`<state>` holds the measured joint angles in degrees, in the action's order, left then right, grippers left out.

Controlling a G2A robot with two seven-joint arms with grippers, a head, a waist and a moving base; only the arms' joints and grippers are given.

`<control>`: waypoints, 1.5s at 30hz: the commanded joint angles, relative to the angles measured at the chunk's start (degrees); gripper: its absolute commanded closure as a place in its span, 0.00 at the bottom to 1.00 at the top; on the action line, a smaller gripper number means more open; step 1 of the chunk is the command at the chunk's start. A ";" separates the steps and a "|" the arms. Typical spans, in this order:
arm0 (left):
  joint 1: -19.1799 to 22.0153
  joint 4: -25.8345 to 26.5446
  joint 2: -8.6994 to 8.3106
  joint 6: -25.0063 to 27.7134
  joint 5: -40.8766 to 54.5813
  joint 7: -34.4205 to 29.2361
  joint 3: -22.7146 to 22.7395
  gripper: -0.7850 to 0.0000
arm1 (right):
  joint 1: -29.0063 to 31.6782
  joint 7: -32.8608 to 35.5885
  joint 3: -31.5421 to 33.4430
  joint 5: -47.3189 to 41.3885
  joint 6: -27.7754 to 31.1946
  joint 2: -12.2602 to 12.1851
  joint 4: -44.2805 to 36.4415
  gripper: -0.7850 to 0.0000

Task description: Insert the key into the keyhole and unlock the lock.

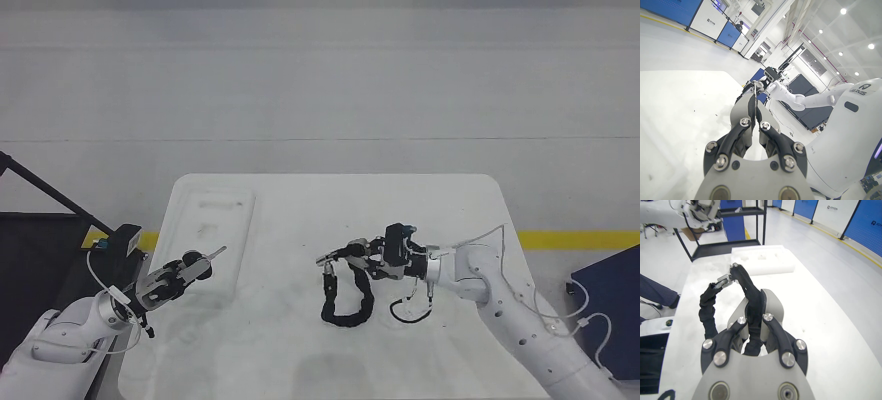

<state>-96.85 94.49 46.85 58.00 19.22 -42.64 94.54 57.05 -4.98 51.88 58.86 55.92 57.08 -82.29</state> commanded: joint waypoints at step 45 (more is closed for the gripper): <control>0.00 0.00 0.00 0.00 0.00 0.00 0.00 1.00 | -16.45 -19.25 -33.69 -29.85 2.08 3.25 13.82 1.00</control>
<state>-96.85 94.49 46.85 58.00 19.22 -42.64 94.54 40.84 -23.43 18.55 29.14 58.00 60.29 -69.04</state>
